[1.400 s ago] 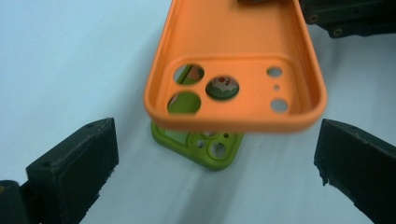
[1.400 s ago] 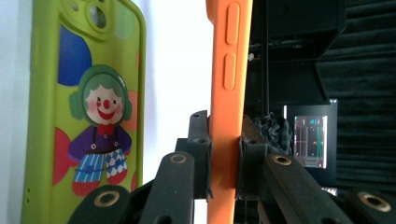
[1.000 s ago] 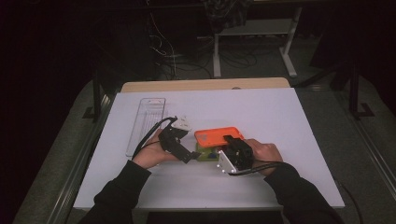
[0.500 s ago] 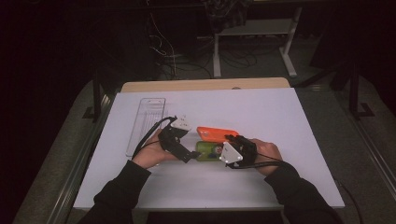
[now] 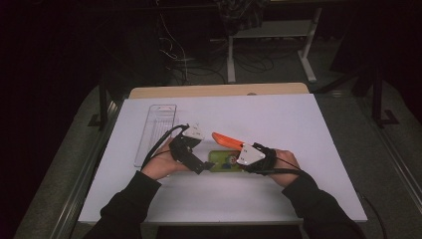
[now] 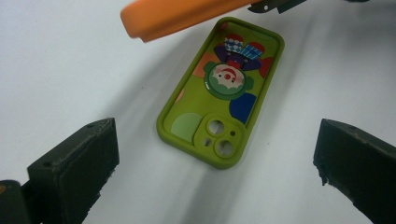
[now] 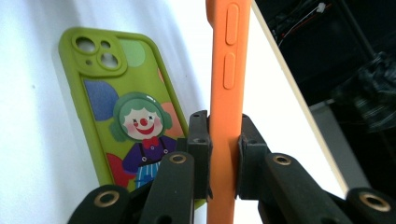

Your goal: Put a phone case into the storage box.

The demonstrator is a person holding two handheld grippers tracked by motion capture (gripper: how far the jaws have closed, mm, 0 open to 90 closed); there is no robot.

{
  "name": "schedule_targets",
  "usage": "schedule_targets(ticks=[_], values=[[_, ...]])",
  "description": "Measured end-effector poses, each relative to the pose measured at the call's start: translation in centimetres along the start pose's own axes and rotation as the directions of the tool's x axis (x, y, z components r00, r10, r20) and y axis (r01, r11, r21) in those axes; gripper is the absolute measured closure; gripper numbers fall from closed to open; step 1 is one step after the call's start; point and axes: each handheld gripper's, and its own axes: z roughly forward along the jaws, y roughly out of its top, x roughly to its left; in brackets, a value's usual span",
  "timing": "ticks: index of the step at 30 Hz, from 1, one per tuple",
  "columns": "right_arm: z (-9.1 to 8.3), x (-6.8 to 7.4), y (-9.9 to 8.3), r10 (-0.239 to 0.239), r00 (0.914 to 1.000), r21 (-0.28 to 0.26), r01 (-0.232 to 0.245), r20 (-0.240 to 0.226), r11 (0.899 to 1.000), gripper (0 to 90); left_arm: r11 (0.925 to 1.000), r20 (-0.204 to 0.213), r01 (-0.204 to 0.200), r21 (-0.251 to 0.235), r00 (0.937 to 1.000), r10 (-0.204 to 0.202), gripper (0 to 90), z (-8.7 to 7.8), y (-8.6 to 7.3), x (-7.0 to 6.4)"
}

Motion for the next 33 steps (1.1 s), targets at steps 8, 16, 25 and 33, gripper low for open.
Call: schedule_targets(ticks=[8,16,25,33], values=[[0.0,-0.9,-0.1,0.114,0.9903,-0.016,-0.116,-0.079,0.993,77.7,0.9999,-0.001,0.005,0.009,1.0,-0.005,0.0,0.0,0.0,0.1],[0.0,-1.6,-0.2,0.273,0.947,-0.021,-0.281,-0.169,0.96,77.7,0.9998,0.001,0.009,0.016,1.0,-0.009,0.0,-0.1,0.0,0.1],[0.1,-2.5,-0.4,0.437,0.8517,-0.001,-0.457,-0.289,0.889,77.8,0.9998,0.002,0.015,0.017,0.9999,-0.015,0.0,0.0,-0.1,0.2],[0.4,-3.2,-0.9,0.506,0.7843,0.013,-0.538,-0.359,0.843,78.0,0.9993,-0.004,0.035,0.014,0.9994,-0.035,0.0,0.0,-0.1,0.2]])
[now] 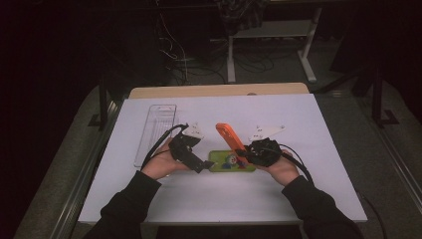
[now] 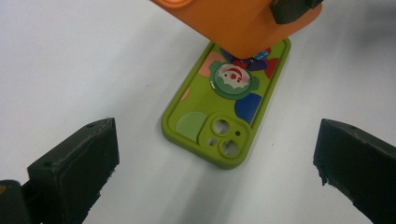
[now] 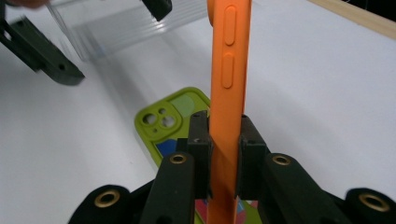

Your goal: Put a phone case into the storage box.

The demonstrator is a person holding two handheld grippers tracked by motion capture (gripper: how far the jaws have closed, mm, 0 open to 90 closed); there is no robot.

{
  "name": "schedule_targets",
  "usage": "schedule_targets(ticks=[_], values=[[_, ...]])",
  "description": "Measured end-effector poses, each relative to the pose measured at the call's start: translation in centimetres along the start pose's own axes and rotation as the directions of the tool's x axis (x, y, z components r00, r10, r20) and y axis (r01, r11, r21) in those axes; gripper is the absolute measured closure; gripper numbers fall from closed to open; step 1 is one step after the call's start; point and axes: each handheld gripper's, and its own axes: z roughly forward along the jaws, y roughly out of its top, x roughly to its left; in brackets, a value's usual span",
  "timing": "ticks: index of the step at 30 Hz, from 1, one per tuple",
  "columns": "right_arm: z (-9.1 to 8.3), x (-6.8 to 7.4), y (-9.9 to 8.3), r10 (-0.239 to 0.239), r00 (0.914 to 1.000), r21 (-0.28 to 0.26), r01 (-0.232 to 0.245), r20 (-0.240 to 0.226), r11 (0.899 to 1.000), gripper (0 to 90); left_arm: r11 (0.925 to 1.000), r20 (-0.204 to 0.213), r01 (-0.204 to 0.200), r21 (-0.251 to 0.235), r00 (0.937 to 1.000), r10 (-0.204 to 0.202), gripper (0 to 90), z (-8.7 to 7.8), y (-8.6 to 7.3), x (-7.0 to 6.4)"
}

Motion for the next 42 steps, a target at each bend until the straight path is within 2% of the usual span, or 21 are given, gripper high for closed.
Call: schedule_targets(ticks=[2,5,8,13,15,19,22,25,28,33,34,36,37,38,42], values=[[-0.2,-0.3,0.0,0.067,0.9971,-0.015,-0.068,-0.035,0.998,78.0,1.0,-0.006,-0.008,0.001,1.0,0.008,0.0,-0.1,0.0,0.2],[-0.4,-0.9,-0.1,0.134,0.9873,-0.041,-0.137,-0.086,0.99,78.0,0.9999,-0.011,0.015,-0.006,0.9998,-0.015,0.0,0.0,-0.1,0.2],[-0.4,-1.0,-0.2,0.149,0.985,-0.046,-0.153,-0.087,0.987,78.0,0.9995,-0.026,0.03,-0.012,0.9992,-0.03,0.0,-0.1,0.0,0.2],[-0.4,-1.1,-0.2,0.152,0.9864,-0.041,-0.155,-0.062,0.987,78.0,0.9967,-0.028,0.059,-0.057,0.9978,-0.06,0.0,-0.3,0.4,0.4],[-0.3,-1.1,-0.2,0.148,0.9874,-0.045,-0.151,-0.055,0.988,78.0,0.9963,-0.027,0.055,-0.065,0.998,-0.057,0.0,-0.4,0.7,0.5],[-0.4,-1.1,-0.1,0.153,0.987,-0.046,-0.155,-0.049,0.987,78.1,0.9912,-0.029,0.073,-0.111,0.9966,-0.077,0.0,-0.7,1.5,0.5],[-0.4,-1.0,-0.1,0.159,0.9863,-0.047,-0.161,-0.046,0.986,78.1,0.9881,-0.034,0.069,-0.137,0.9967,-0.074,0.0,-1.0,2.2,0.9],[-0.3,-1.0,0.0,0.162,0.9859,-0.044,-0.164,-0.043,0.986,78.1,0.9776,-0.01,0.102,-0.184,0.9944,-0.105,0.0,-1.1,2.9,1.0],[-0.2,-0.9,0.1,0.155,0.987,-0.052,-0.157,-0.042,0.986,78.1,0.9769,-0.002,0.095,-0.191,0.9952,-0.097,0.0,-1.0,3.6,1.3],[-0.1,-0.7,0.3,0.154,0.9871,-0.056,-0.156,-0.043,0.986,78.1,0.9625,0.02,0.134,-0.236,0.9909,-0.133,0.0,-0.5,4.2,1.6],[0.0,-0.7,0.3,0.15,0.9876,-0.063,-0.153,-0.044,0.986,78.1,0.9616,0.02,0.136,-0.238,0.9906,-0.136,0.0,-0.4,4.2,1.7],[0.0,-0.6,0.3,0.149,0.9877,-0.064,-0.152,-0.047,0.986,78.1,0.9537,0.04,0.152,-0.259,0.9883,-0.147,0.0,-0.1,4.1,1.7],[0.0,-0.5,0.3,0.15,0.9875,-0.062,-0.153,-0.049,0.986,78.1,0.9526,0.053,0.164,-0.256,0.9863,-0.156,0.0,0.0,4.0,1.7],[0.0,-0.5,0.3,0.147,0.9879,-0.06,-0.15,-0.05,0.987,78.1,0.9564,0.056,0.156,-0.247,0.9877,-0.146,0.0,0.1,4.0,1.7],[0.2,-0.2,0.3,0.139,0.9883,-0.064,-0.143,-0.063,0.988,78.1,0.9469,0.068,0.173,-0.271,0.9847,-0.161,0.0,0.3,3.9,1.6]])
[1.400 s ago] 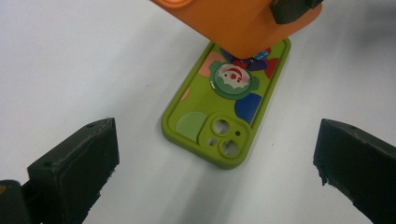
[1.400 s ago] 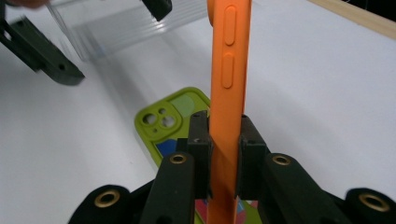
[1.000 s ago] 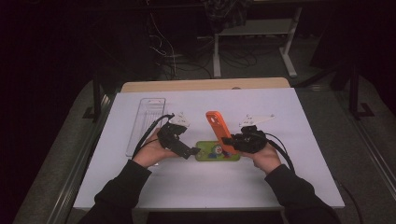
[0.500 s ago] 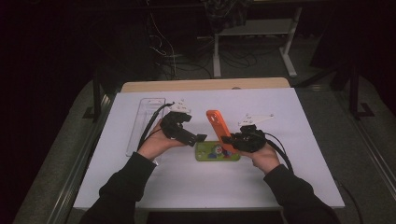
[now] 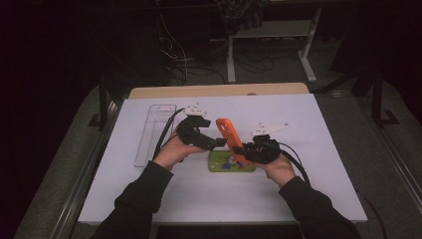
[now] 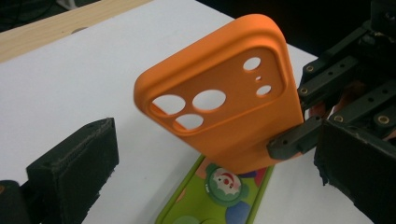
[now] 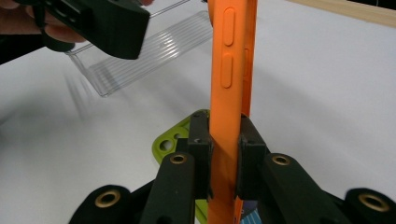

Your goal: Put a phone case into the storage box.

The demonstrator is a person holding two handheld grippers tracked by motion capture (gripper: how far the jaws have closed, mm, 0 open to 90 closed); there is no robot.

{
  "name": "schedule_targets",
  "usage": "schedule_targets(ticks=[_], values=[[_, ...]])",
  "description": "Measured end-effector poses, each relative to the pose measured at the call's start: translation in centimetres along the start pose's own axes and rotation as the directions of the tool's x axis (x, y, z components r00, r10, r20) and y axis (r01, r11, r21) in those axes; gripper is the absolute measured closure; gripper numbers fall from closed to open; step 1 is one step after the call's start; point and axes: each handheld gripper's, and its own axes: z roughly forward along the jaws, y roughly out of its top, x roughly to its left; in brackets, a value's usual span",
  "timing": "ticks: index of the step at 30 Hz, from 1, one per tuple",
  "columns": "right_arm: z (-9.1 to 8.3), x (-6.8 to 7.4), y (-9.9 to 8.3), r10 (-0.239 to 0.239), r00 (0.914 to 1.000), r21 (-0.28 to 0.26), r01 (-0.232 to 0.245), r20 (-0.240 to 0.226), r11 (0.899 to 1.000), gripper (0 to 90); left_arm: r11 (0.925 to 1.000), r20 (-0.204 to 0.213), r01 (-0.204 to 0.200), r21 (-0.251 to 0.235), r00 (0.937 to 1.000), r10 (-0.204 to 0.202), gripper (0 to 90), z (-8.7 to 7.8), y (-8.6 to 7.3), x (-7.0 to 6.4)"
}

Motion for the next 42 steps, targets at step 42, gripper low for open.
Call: schedule_targets(ticks=[42], values=[[1.8,1.9,-0.2,-0.027,0.9985,0.025,0.028,-0.049,0.999,78.1,0.9967,0.058,0.076,-0.029,0.9955,-0.075,0.0,1.2,-0.4,0.0]])
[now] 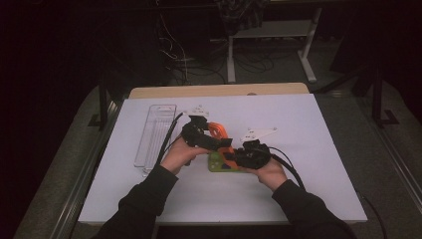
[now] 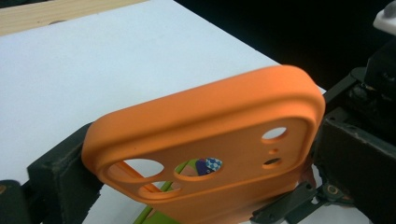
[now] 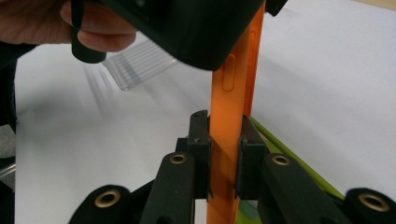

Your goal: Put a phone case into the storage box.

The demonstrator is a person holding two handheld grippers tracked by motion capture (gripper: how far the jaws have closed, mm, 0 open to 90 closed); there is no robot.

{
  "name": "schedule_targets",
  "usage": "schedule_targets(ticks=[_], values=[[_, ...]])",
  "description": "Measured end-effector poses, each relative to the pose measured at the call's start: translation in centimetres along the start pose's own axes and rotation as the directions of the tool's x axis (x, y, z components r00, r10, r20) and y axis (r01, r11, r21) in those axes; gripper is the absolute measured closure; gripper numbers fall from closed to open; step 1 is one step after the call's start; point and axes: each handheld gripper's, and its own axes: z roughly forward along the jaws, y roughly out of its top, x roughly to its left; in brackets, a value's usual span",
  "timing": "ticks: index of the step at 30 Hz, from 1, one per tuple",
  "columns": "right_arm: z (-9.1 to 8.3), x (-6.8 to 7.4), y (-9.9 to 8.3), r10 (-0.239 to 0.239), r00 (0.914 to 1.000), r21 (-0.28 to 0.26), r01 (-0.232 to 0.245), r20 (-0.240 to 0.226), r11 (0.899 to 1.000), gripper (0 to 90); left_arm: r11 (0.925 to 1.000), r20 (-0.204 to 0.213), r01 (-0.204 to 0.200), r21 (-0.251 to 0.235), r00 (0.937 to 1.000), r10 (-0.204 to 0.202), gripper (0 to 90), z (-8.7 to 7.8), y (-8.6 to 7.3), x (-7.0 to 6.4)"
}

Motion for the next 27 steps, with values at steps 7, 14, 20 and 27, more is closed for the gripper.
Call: schedule_targets(ticks=[7,14,20,27], values=[[0.31,0.24,-0.12,-0.022,0.9996,0.018,0.022,0.018,1.0,78.1,0.9996,-0.001,0.027,-0.014,0.9996,-0.027,4.0,-0.11,0.05,0.0],[0.42,0.33,-0.17,-0.034,0.999,0.024,0.033,0.03,0.999,78.1,0.9987,-0.001,0.033,-0.038,0.9995,-0.033,11.5,-0.39,0.13,0.02],[0.38,0.5,-0.15,-0.03,0.999,0.035,0.029,0.032,0.999,78.0,0.9991,-0.005,0.01,-0.041,0.9999,-0.01,13.0,-0.49,0.19,-0.25],[0.38,0.47,-0.11,-0.05,0.9982,0.032,0.049,0.032,0.998,77.7,0.9989,-0.005,-0.002,-0.047,1.0,0.001,15.6,-0.66,0.39,-0.65]])
